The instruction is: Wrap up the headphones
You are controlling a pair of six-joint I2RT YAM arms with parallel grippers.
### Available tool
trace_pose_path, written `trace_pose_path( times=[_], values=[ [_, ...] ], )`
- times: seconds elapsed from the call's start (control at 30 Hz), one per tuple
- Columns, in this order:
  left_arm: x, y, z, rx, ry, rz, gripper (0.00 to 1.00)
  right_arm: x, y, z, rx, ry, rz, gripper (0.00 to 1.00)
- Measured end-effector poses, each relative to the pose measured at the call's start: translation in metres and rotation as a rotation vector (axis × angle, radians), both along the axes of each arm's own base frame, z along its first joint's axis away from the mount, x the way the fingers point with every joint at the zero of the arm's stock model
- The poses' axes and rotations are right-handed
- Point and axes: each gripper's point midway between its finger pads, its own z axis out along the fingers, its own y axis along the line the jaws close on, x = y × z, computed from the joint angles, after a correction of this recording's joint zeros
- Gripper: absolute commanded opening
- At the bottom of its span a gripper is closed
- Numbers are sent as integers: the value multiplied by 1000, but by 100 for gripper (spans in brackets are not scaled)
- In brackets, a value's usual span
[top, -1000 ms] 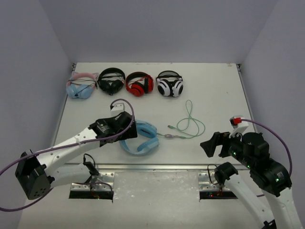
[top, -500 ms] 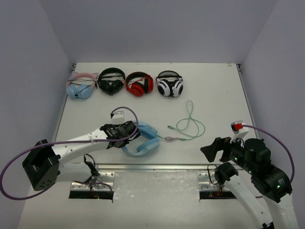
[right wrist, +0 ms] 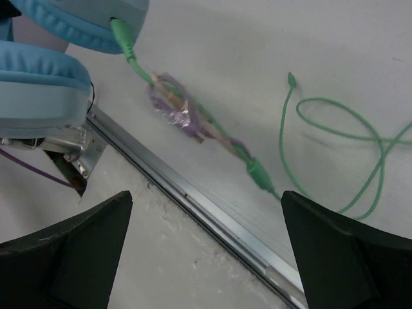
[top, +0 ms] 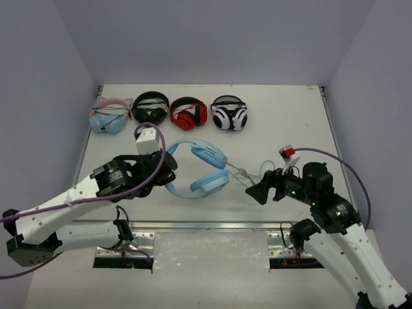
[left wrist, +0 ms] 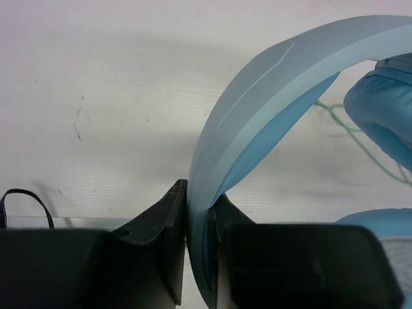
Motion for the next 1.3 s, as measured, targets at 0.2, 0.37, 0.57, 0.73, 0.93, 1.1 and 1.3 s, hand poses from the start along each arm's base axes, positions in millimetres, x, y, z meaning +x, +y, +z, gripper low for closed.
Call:
trace_pose_path(
  times=[0.2, 0.37, 0.57, 0.73, 0.93, 1.1, 1.3],
  values=[
    [0, 10, 52, -20, -66, -12, 1, 38, 15, 12, -36, -146, 58, 99],
    [4, 13, 80, -22, -109, -18, 0, 54, 25, 22, -18, -279, 93, 69],
    [4, 17, 112, -69, -182, -46, 0, 50, 43, -42, 33, -170, 171, 48],
    [8, 16, 144, -112, -250, -62, 0, 44, 45, -87, 24, -48, 179, 12],
    [16, 17, 171, -98, -307, -53, 0, 65, 46, -55, 42, -146, 129, 4],
    [17, 25, 187, -108, -354, -30, 0, 77, 46, 16, 80, -298, 101, 62],
    [15, 31, 200, -132, -389, -31, 0, 74, 42, 95, 129, -465, 92, 13]
  ],
)
